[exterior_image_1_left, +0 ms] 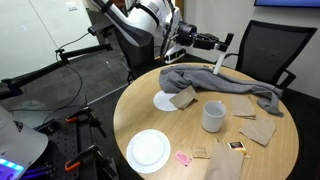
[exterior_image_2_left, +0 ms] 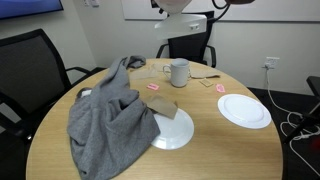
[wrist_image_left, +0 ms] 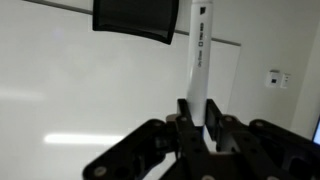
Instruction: Put the marker in the mug
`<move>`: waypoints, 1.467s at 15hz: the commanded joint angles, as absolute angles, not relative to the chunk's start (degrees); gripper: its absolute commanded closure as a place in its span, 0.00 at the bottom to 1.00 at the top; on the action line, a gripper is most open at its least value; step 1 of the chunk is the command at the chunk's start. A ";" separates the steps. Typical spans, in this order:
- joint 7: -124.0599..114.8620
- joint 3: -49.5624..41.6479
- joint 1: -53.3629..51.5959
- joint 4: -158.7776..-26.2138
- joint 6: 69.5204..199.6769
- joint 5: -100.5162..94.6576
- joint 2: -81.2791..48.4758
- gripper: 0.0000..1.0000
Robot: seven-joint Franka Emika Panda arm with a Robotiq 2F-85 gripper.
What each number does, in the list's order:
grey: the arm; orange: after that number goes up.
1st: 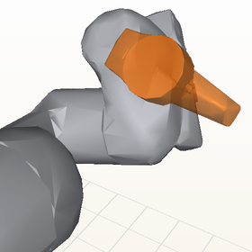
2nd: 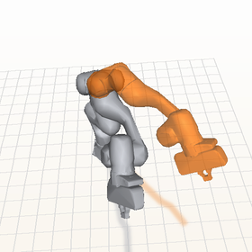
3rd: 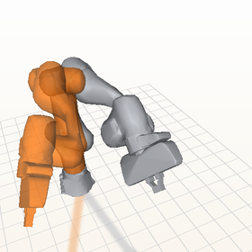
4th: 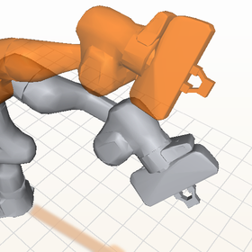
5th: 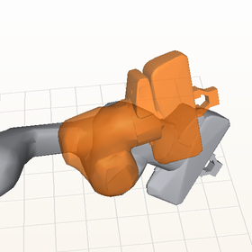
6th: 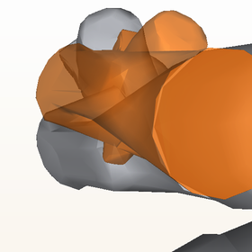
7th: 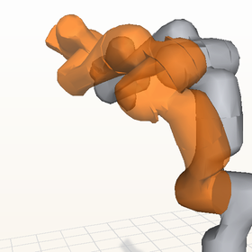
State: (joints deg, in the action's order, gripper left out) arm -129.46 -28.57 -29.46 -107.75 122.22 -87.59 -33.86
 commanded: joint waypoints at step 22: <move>-135.72 -1.84 -3.67 -100.00 108.05 -94.98 -46.17 0.95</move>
